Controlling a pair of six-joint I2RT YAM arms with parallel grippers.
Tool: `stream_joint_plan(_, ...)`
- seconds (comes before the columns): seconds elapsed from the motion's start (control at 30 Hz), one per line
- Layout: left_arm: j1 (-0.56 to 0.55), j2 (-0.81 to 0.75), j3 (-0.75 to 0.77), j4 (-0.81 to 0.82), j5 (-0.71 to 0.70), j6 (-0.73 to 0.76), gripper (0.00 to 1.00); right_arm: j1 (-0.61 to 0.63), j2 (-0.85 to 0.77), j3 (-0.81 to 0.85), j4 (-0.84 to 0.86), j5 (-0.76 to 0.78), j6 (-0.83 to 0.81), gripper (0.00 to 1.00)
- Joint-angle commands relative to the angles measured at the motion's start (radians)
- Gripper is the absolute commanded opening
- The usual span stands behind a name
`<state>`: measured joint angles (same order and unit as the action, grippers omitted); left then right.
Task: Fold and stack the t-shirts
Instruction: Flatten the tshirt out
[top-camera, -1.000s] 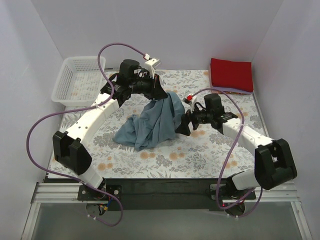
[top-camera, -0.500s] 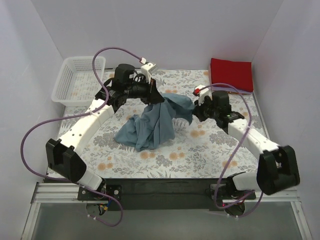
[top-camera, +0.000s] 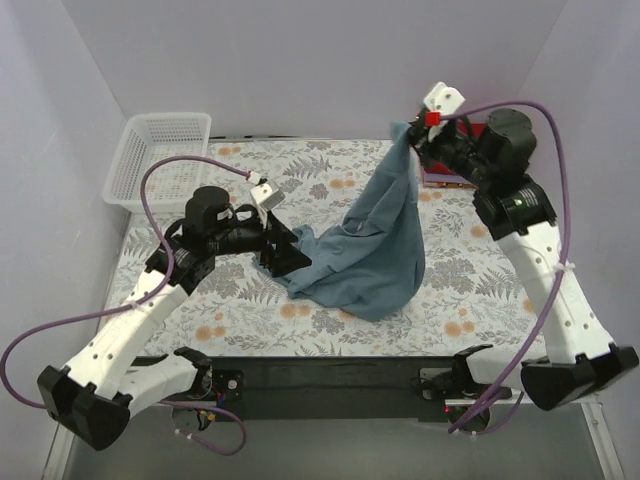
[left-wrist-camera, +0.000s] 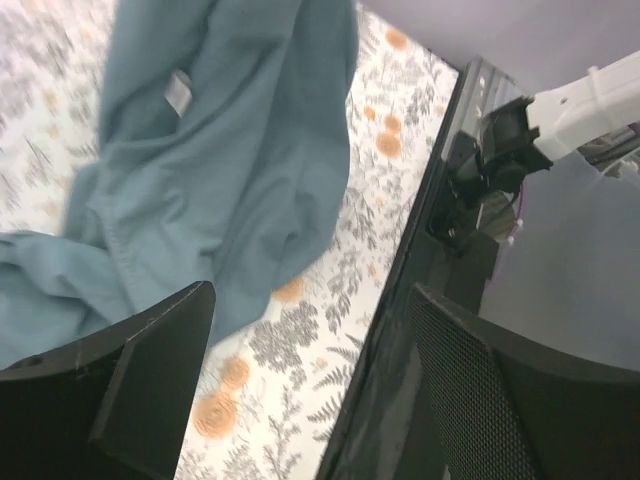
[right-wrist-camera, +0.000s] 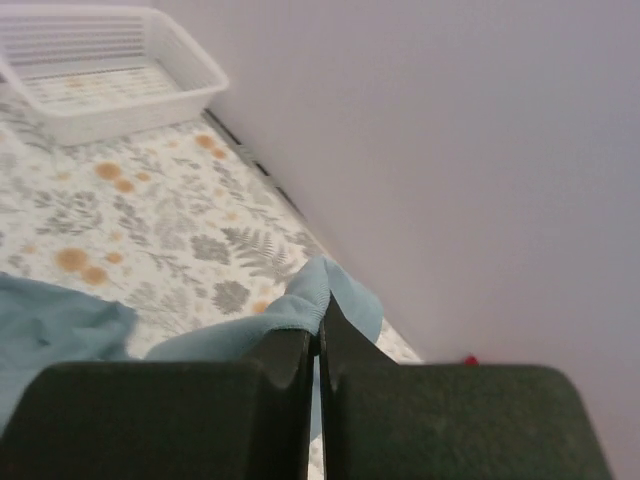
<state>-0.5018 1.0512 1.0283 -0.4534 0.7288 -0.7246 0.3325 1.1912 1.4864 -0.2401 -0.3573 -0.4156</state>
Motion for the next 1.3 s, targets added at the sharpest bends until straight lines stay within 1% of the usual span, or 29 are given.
stream_joint_plan(0.0, 0.006, -0.068, 0.012, 0.090, -0.020, -0.001, 0.79, 0.124, 0.140, 0.086, -0.057, -0.057, 0.055, 0.01)
stream_joint_plan(0.07, 0.006, -0.048, 0.016, 0.114, -0.048, -0.027, 0.79, 0.186, 0.186, 0.089, -0.047, -0.062, 0.067, 0.01)
stream_joint_plan(0.1, 0.006, -0.040, 0.013, 0.158, -0.074, -0.042, 0.80, 0.253, 0.194, 0.086, -0.030, -0.046, 0.064, 0.01)
stream_joint_plan(0.2, 0.006, 0.003, 0.010, 0.258, -0.110, -0.107, 0.81, 0.354, 0.225, 0.084, -0.011, 0.023, 0.058, 0.01)
stream_joint_plan(0.3, 0.006, 0.065, 0.018, 0.332, -0.109, -0.176, 0.82, 0.419, 0.257, 0.103, 0.015, 0.092, 0.066, 0.01)
stream_joint_plan(0.4, 0.006, 0.116, 0.016, 0.380, -0.124, -0.242, 0.82, 0.467, 0.277, 0.118, 0.027, 0.098, 0.067, 0.01)
stream_joint_plan(0.57, 0.008, 0.132, -0.026, 0.447, -0.141, -0.340, 0.83, 0.565, 0.289, 0.078, 0.048, 0.211, 0.008, 0.01)
stream_joint_plan(0.6, 0.006, 0.132, -0.034, 0.447, -0.153, -0.345, 0.76, 0.571, 0.292, 0.078, 0.050, 0.218, 0.009, 0.01)
stream_joint_plan(0.63, 0.008, 0.132, -0.037, 0.441, -0.172, -0.345, 0.63, 0.574, 0.295, 0.080, 0.048, 0.215, 0.012, 0.01)
stream_joint_plan(0.67, 0.011, 0.130, -0.037, 0.424, -0.211, -0.340, 0.51, 0.579, 0.300, 0.084, 0.047, 0.224, 0.014, 0.05)
stream_joint_plan(0.7, 0.022, 0.124, -0.051, 0.386, -0.226, -0.329, 0.40, 0.580, 0.300, 0.090, 0.033, 0.237, 0.009, 0.14)
stream_joint_plan(0.73, 0.055, 0.101, -0.057, 0.363, -0.230, -0.317, 0.16, 0.579, 0.292, 0.089, 0.030, 0.301, 0.002, 0.32)
stream_joint_plan(0.77, 0.075, 0.093, -0.062, 0.336, -0.224, -0.299, 0.07, 0.576, 0.285, 0.086, 0.024, 0.338, -0.011, 0.39)
stream_joint_plan(0.8, 0.097, 0.081, -0.066, 0.258, -0.212, -0.279, 0.00, 0.551, 0.272, 0.066, 0.004, 0.353, -0.038, 0.46)
stream_joint_plan(0.83, 0.142, 0.069, -0.077, 0.211, -0.195, -0.197, 0.00, 0.528, 0.256, 0.049, -0.007, 0.353, -0.046, 0.55)
stream_joint_plan(0.87, 0.161, 0.043, -0.085, 0.165, -0.169, -0.140, 0.00, 0.499, 0.217, 0.031, -0.025, 0.337, -0.051, 0.70)
stream_joint_plan(0.9, 0.172, 0.029, -0.094, 0.065, -0.160, -0.071, 0.00, 0.431, 0.197, 0.006, -0.062, 0.287, -0.058, 0.74)
stream_joint_plan(0.93, 0.192, 0.017, -0.114, 0.015, -0.178, 0.021, 0.00, 0.398, 0.179, -0.036, -0.092, 0.262, -0.067, 0.77)
stream_joint_plan(0.97, 0.209, 0.000, -0.122, -0.078, -0.180, 0.080, 0.00, 0.332, 0.147, -0.064, -0.117, 0.241, -0.072, 0.81)
stream_joint_plan(1.0, 0.224, 0.000, -0.126, -0.124, -0.184, 0.137, 0.00, 0.295, 0.131, -0.086, -0.146, 0.203, -0.075, 0.82)
stream_joint_plan(1.03, 0.259, 0.003, -0.143, -0.167, -0.193, 0.192, 0.00, 0.262, 0.111, -0.125, -0.239, 0.093, -0.100, 0.83)
stream_joint_plan(1.07, 0.276, 0.006, -0.154, -0.203, -0.215, 0.311, 0.00, 0.237, 0.105, -0.144, -0.283, 0.057, -0.107, 0.83)
stream_joint_plan(1.1, 0.296, 0.022, -0.171, -0.250, -0.241, 0.359, 0.00, 0.203, 0.102, -0.168, -0.330, 0.028, -0.118, 0.83)
stream_joint_plan(1.13, 0.354, 0.033, -0.186, -0.266, -0.273, 0.416, 0.00, 0.194, 0.100, -0.196, -0.378, -0.032, -0.138, 0.83)
stream_joint_plan(1.17, 0.386, 0.046, -0.212, -0.277, -0.282, 0.492, 0.00, 0.185, 0.093, -0.259, -0.445, -0.049, -0.159, 0.82)
stream_joint_plan(1.2, 0.419, 0.079, -0.220, -0.292, -0.293, 0.525, 0.00, 0.174, 0.090, -0.299, -0.465, -0.061, -0.169, 0.84)
stream_joint_plan(1.23, 0.475, 0.096, -0.221, -0.297, -0.295, 0.546, 0.00, 0.174, 0.093, -0.328, -0.490, -0.081, -0.186, 0.84)
stream_joint_plan(1.27, 0.499, 0.116, -0.215, -0.301, -0.293, 0.566, 0.00, 0.172, 0.103, -0.356, -0.516, -0.080, -0.190, 0.82)
